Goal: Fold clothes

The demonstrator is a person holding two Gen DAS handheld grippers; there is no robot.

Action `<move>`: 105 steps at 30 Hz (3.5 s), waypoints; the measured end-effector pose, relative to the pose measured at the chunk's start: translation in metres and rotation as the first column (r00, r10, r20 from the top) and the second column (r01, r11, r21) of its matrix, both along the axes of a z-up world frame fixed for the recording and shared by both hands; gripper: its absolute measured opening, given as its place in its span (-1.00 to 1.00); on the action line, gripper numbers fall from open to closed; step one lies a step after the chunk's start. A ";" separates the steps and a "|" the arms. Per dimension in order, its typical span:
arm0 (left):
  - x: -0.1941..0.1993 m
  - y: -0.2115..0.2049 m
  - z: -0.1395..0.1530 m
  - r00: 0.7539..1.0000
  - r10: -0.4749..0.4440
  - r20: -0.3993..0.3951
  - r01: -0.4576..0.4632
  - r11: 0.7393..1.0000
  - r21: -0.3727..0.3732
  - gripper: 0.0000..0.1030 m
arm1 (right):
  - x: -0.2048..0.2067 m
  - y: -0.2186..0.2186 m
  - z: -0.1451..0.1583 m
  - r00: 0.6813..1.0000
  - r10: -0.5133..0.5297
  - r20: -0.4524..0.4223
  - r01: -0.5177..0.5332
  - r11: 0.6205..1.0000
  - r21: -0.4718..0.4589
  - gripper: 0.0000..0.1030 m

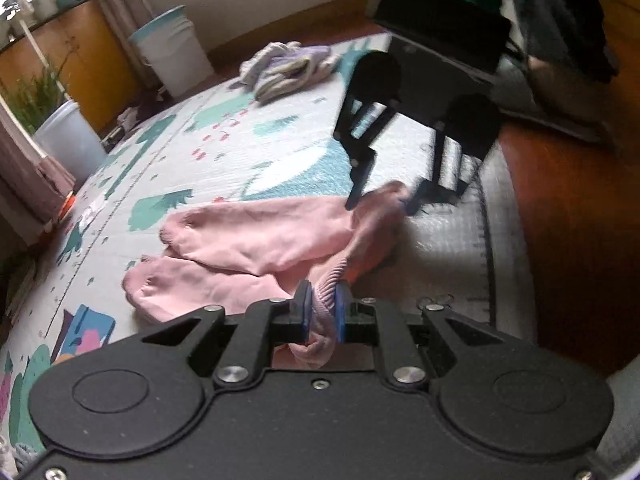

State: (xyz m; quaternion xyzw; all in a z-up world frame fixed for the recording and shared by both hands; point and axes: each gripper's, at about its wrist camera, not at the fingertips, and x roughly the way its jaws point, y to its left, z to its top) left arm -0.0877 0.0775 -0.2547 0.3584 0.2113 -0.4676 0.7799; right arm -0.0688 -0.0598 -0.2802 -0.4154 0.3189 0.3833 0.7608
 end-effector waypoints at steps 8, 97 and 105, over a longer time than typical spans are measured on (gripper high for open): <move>-0.007 -0.004 -0.014 1.000 -0.020 0.021 0.019 0.999 0.037 -0.77 | 0.008 -0.003 0.004 0.998 -0.023 -0.061 0.025 0.999 0.043 -0.57; 0.277 0.077 0.019 0.607 0.502 -0.616 -0.773 0.552 -0.312 -0.01 | 0.258 -0.050 0.077 0.931 -0.317 -0.180 0.364 0.818 0.445 -0.03; 0.291 0.086 -0.036 0.410 0.314 -0.856 -0.889 0.349 -0.298 -0.85 | 0.207 -0.028 0.026 0.871 -0.459 -0.173 0.484 0.745 0.460 -0.03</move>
